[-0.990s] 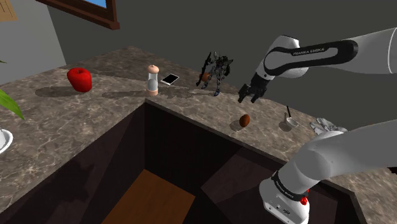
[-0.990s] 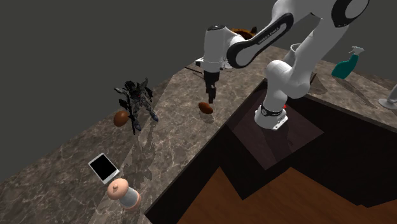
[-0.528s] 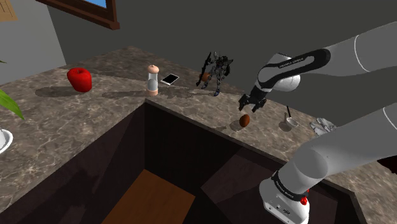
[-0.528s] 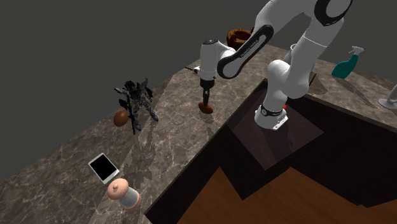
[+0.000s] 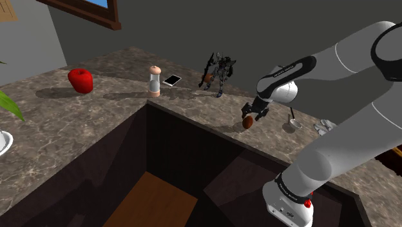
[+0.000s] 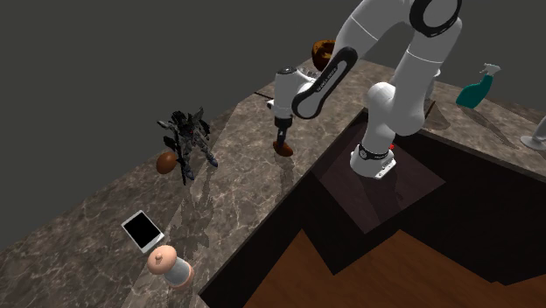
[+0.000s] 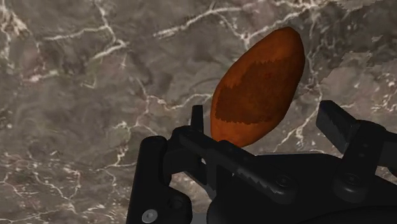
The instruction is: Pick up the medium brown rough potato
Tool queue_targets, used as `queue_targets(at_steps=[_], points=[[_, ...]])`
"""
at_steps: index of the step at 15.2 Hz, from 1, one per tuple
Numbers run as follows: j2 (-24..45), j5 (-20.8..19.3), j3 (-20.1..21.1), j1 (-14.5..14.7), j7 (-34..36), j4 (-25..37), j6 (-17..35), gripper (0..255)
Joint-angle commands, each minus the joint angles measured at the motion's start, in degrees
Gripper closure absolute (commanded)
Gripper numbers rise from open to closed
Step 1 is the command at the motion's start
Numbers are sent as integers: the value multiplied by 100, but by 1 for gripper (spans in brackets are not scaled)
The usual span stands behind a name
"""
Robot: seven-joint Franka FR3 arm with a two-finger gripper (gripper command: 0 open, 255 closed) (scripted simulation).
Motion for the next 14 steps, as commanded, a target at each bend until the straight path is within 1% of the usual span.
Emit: queue_targets(at_steps=[1,3,4,5,14], points=[[200,163,-24,50,-128,-27,217,0],[351,306,-34,88,-240,-35,362,0],[351,306,-32,86,-240,-35,362,0],[361,312,-31,89,-241,-22,360,255],[351,306,-32,86,-240,-35,362,255]])
